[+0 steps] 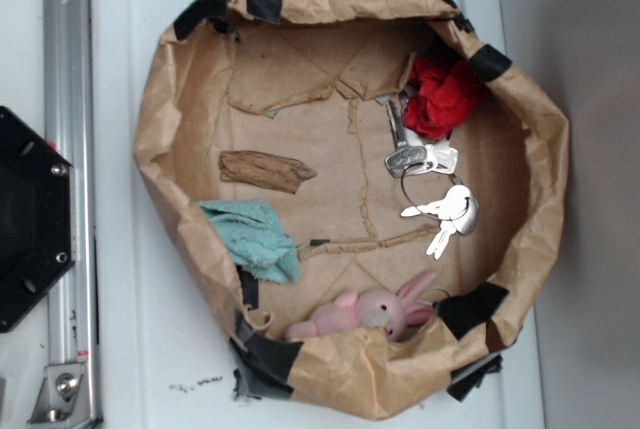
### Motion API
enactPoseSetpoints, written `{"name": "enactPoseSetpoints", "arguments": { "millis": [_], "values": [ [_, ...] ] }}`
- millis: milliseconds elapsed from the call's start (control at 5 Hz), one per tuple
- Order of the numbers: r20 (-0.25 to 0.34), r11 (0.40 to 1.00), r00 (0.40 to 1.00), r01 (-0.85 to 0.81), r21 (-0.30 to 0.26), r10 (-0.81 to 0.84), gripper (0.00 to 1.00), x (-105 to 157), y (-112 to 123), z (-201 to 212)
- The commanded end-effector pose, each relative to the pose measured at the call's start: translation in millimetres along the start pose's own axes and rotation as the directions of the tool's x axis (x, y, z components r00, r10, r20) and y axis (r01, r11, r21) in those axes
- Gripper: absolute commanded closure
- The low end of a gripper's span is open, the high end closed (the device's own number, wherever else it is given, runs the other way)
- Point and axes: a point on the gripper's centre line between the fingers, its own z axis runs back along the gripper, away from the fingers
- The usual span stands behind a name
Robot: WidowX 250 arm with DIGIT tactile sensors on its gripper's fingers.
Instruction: Grab the blue cloth.
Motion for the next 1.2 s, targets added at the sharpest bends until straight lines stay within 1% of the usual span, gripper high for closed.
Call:
{"name": "enactPoseSetpoints", "arguments": {
  "millis": [0, 200, 400, 600, 800, 1000],
  "values": [
    [0.0, 1.0, 1.0, 0.0, 0.0, 0.0, 0.0, 0, 0, 0],
    [-0.182, 0.999, 0.983, -0.031, 0.025, 0.035, 0.0, 45, 17, -55],
    [-0.262, 0.993, 0.958, -0.115, 0.028, 0.119, 0.0, 80, 39, -103],
    [-0.378, 0.983, 0.916, -0.171, -0.07, 0.133, 0.0, 108, 46, -149],
    [-0.445, 0.98, 0.893, -0.143, -0.141, 0.066, 0.0, 108, 23, -181],
    [-0.506, 0.985, 0.862, -0.064, -0.161, -0.027, 0.0, 91, -21, -205]
  ]
}}
